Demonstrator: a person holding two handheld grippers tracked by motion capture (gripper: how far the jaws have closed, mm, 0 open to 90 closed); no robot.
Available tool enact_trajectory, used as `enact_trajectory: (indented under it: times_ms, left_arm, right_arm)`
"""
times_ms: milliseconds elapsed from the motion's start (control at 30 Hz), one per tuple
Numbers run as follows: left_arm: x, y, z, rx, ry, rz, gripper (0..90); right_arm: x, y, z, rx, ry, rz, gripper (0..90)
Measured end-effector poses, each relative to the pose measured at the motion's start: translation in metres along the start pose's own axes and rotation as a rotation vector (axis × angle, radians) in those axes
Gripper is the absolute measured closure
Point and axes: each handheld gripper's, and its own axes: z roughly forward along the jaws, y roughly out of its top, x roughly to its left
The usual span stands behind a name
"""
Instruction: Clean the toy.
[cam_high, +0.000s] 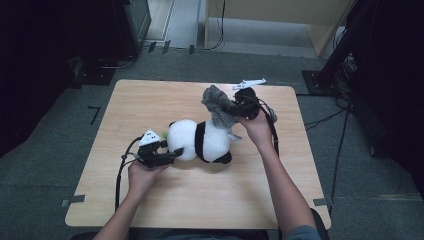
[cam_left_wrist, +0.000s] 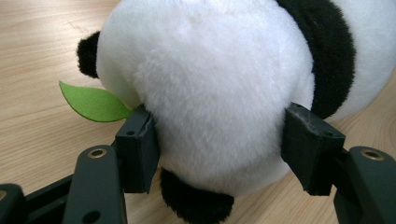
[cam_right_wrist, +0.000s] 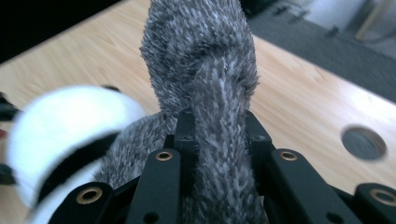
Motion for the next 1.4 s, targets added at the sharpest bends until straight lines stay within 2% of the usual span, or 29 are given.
enact_trajectory:
  times_ms: [33, 167, 200, 267, 400, 533, 567, 700, 733, 767, 933, 967, 1033, 1200, 1267, 1367, 1400]
  left_arm:
    - [0.000, 0.000, 0.000, 0.000, 0.002, 0.002, 34.6]
    - [-0.001, 0.000, 0.000, -0.003, 0.006, 0.002, 34.6]
    - [-0.001, 0.000, 0.000, -0.003, 0.006, 0.002, 34.6]
    - [-0.002, -0.001, 0.001, -0.008, 0.012, 0.005, 34.6]
    - [-0.003, -0.003, 0.000, -0.011, 0.012, 0.003, 34.6]
    - [-0.004, -0.004, 0.000, -0.012, 0.016, 0.005, 34.7]
    - [-0.004, -0.004, 0.000, -0.011, 0.016, 0.002, 34.7]
    - [-0.004, -0.004, 0.001, -0.012, 0.014, 0.000, 34.8]
    - [-0.004, -0.004, 0.001, -0.012, 0.014, 0.000, 34.8]
    - [-0.004, -0.004, 0.001, -0.013, 0.015, -0.004, 34.8]
    - [-0.004, -0.004, 0.002, -0.014, 0.015, -0.008, 35.3]
    - [-0.004, -0.004, 0.001, -0.011, 0.012, -0.009, 35.4]
    - [-0.004, -0.004, 0.001, -0.009, 0.012, -0.008, 35.6]
    - [-0.003, -0.004, 0.002, -0.006, 0.011, -0.010, 36.3]
    - [-0.003, -0.004, 0.002, -0.005, 0.010, -0.010, 36.3]
    - [-0.003, -0.003, 0.002, -0.003, 0.010, -0.012, 36.3]
    - [-0.003, -0.003, 0.002, -0.005, 0.010, -0.015, 36.3]
  right_arm:
    - [0.009, 0.006, 0.000, -0.019, 0.026, -0.013, 74.2]
    - [0.029, 0.015, 0.007, -0.038, 0.059, -0.059, 74.2]
    - [0.029, 0.015, 0.007, -0.038, 0.059, -0.059, 74.2]
    - [0.041, 0.022, 0.016, -0.036, 0.103, -0.083, 74.2]
    - [0.055, 0.027, 0.026, -0.046, 0.149, -0.105, 74.1]
    - [0.061, 0.027, 0.038, -0.029, 0.155, -0.117, 74.0]
    - [0.064, 0.025, 0.048, 0.002, 0.157, -0.119, 74.0]
    - [0.069, 0.020, 0.063, 0.053, 0.140, -0.139, 74.0]
    - [0.069, 0.020, 0.063, 0.053, 0.140, -0.139, 74.0]
    - [0.070, 0.017, 0.069, 0.079, 0.115, -0.158, 73.7]
    - [0.064, 0.015, 0.073, 0.109, 0.099, -0.145, 73.5]
    - [0.061, 0.014, 0.073, 0.131, 0.079, -0.149, 73.5]
    - [0.059, 0.013, 0.073, 0.146, 0.072, -0.149, 73.4]
    - [0.041, 0.009, 0.069, 0.172, 0.085, -0.095, 73.2]
    - [0.038, 0.008, 0.068, 0.172, 0.088, -0.082, 73.2]
    - [0.024, 0.005, 0.062, 0.159, 0.082, -0.046, 72.9]
    - [0.024, 0.005, 0.062, 0.159, 0.082, -0.046, 72.9]
